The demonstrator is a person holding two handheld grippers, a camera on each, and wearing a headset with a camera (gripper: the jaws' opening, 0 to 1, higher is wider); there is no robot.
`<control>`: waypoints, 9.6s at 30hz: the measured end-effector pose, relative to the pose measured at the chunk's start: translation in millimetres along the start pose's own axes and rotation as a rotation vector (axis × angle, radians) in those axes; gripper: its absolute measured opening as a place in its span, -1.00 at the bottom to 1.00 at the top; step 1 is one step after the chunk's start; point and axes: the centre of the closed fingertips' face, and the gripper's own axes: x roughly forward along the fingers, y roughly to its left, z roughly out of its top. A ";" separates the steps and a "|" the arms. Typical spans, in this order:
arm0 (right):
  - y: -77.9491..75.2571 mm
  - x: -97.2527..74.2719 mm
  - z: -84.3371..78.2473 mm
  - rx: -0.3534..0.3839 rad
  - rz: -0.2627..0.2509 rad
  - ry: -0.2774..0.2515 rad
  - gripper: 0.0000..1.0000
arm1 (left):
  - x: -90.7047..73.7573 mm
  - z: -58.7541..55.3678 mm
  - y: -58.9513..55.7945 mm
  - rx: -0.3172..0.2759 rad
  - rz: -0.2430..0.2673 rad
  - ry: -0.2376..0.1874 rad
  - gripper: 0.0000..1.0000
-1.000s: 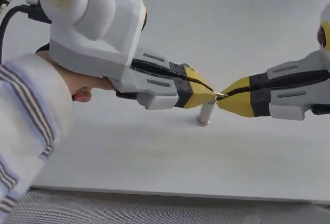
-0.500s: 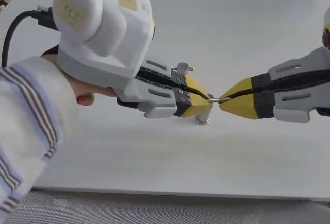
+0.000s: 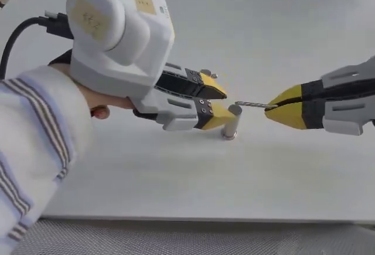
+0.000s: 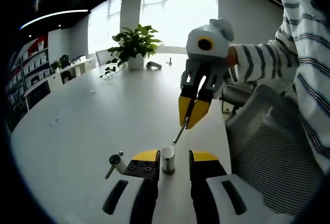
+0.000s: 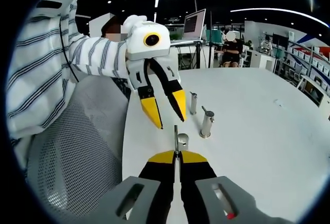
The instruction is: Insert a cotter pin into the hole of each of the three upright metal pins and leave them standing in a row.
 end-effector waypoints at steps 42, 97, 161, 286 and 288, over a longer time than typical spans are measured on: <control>-6.1 16.1 -24.5 -0.012 0.007 0.072 -1.00 | 20.9 -19.8 19.9 -0.025 0.005 0.089 -0.82; -4.9 46.6 -9.9 -0.266 0.059 0.211 -1.00 | 21.9 -17.4 17.4 -0.130 0.044 0.102 -0.82; -1.0 90.0 -8.9 0.197 0.024 -0.200 -0.07 | -16.8 -38.5 -20.5 -0.134 0.034 -0.030 0.83; -34.5 -15.6 6.1 0.441 -0.350 -0.382 0.86 | -88.7 -72.6 17.7 -0.442 0.378 -0.116 0.58; -29.1 -19.2 7.7 0.456 -0.353 -0.383 0.88 | -89.9 -73.7 16.5 -0.445 0.379 -0.117 0.58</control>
